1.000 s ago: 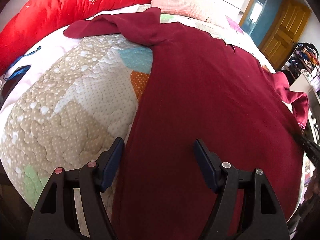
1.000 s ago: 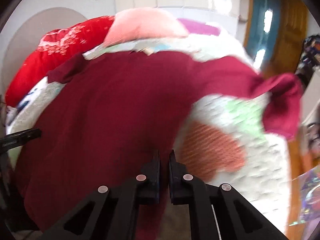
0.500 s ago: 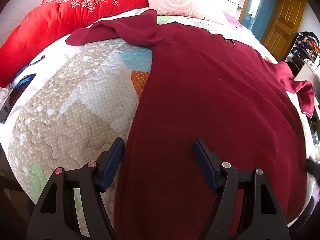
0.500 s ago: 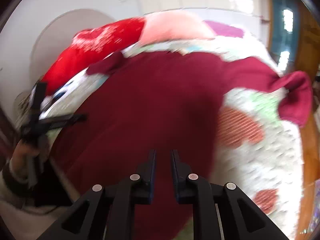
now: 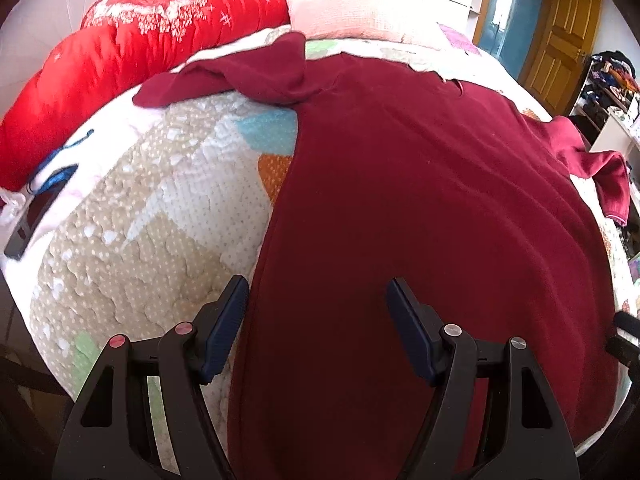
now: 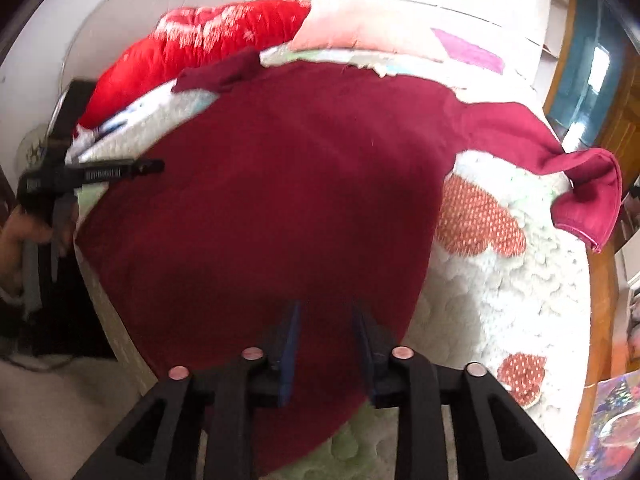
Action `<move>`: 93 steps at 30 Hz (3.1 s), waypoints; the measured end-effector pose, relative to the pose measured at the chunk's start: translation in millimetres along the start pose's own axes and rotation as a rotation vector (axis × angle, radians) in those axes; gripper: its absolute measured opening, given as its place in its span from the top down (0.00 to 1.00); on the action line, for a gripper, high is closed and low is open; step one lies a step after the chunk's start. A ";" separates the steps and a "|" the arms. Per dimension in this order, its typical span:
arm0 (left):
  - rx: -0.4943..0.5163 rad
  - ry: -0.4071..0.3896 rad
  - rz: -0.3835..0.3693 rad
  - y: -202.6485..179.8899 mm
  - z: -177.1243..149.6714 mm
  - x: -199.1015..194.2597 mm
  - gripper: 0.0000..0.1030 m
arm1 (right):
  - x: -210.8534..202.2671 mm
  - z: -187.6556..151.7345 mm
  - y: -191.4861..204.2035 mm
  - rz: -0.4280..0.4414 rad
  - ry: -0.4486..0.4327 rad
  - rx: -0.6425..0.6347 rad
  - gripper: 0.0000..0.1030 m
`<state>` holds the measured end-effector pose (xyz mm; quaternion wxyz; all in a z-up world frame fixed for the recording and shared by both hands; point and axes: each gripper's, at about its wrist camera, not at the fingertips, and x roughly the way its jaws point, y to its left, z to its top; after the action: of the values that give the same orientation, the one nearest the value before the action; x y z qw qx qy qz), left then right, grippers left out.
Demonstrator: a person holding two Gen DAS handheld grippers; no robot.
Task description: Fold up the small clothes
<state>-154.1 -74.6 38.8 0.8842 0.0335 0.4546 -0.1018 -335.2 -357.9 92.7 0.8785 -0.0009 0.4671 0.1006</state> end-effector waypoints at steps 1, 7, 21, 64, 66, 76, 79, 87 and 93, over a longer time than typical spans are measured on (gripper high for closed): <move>0.002 -0.008 -0.001 -1.3 2.3 -1.8 0.30 | -0.8 2.7 -0.2 0.003 -0.014 0.009 0.62; 0.007 -0.027 -0.041 -17.3 22.7 -3.7 0.30 | 23.9 17.1 -1.9 0.021 -0.029 0.079 0.55; 0.096 0.017 -0.190 -107.9 82.5 40.4 0.30 | -10.3 46.1 -151.1 -0.272 -0.202 0.538 0.54; -0.068 -0.076 -0.268 -44.2 144.9 55.6 0.29 | 34.6 192.4 -122.2 -0.245 -0.419 0.140 0.25; -0.055 -0.037 -0.286 -60.3 153.1 75.0 0.29 | 18.4 167.3 -156.5 -0.223 -0.397 0.273 0.25; -0.143 0.075 -0.286 -102.1 179.4 142.4 0.45 | 32.0 123.0 -213.9 -0.206 -0.302 0.454 0.25; -0.106 0.141 -0.359 -113.6 197.9 145.3 0.93 | 44.2 121.6 -221.0 -0.206 -0.267 0.495 0.25; -0.076 -0.043 -0.278 -66.4 234.0 93.2 0.93 | 42.2 139.9 -207.0 -0.192 -0.300 0.440 0.25; -0.132 0.011 -0.185 -27.6 218.3 121.2 0.93 | 54.5 152.9 -199.6 -0.172 -0.278 0.443 0.25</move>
<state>82.7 -152.8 69.0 0.8689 -0.0662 0.4662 -0.1528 -144.8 -529.3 115.7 0.9182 0.1657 0.3507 -0.0798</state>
